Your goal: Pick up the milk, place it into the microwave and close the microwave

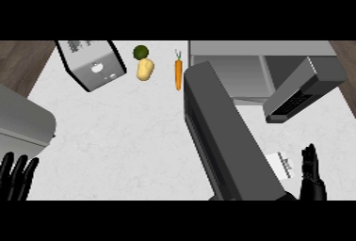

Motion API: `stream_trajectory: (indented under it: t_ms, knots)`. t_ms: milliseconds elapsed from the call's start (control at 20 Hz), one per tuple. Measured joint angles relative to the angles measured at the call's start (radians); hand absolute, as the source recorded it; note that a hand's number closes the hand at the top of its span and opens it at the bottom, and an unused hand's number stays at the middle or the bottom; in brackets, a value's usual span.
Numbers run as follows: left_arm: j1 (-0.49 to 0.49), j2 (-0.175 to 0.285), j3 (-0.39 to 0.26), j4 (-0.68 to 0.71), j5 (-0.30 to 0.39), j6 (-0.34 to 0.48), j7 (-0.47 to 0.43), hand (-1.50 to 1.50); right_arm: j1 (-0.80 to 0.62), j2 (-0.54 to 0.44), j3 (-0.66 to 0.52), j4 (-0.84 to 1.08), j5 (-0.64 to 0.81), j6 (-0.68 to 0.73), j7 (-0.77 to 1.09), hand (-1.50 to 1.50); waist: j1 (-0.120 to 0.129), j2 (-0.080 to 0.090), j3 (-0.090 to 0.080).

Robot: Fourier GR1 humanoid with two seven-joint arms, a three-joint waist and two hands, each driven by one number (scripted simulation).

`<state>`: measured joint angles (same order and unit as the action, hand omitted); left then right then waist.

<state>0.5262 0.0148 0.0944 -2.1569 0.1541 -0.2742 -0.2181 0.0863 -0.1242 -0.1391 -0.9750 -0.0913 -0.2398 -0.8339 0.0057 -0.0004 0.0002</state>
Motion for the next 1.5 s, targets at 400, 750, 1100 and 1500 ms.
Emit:
stream_trajectory:
  t_ms: [400, 750, 1100, 1500]
  knots:
    - [-0.034, -0.007, -0.009, 0.037, -0.029, 0.025, -0.014, -1.50, -0.080, -0.017, -0.034, 0.220, -0.025, 0.120, -0.103, -1.50, 0.000, 0.001, 0.000]
    - [-0.015, -0.009, -0.012, 0.055, -0.031, 0.006, -0.040, -1.50, -0.156, -0.015, -0.083, 0.359, -0.056, 0.160, -0.187, -1.50, -0.001, -0.007, -0.019]
    - [-0.009, -0.005, 0.007, 0.033, -0.004, -0.005, -0.021, -1.50, -0.176, -0.018, -0.104, 0.387, -0.088, 0.231, -0.208, 1.50, -0.004, -0.005, -0.022]
    - [-0.021, 0.000, 0.025, 0.076, -0.004, -0.020, -0.057, -1.50, -0.217, -0.014, -0.120, 0.400, -0.134, 0.327, -0.213, 1.50, -0.002, -0.001, -0.009]
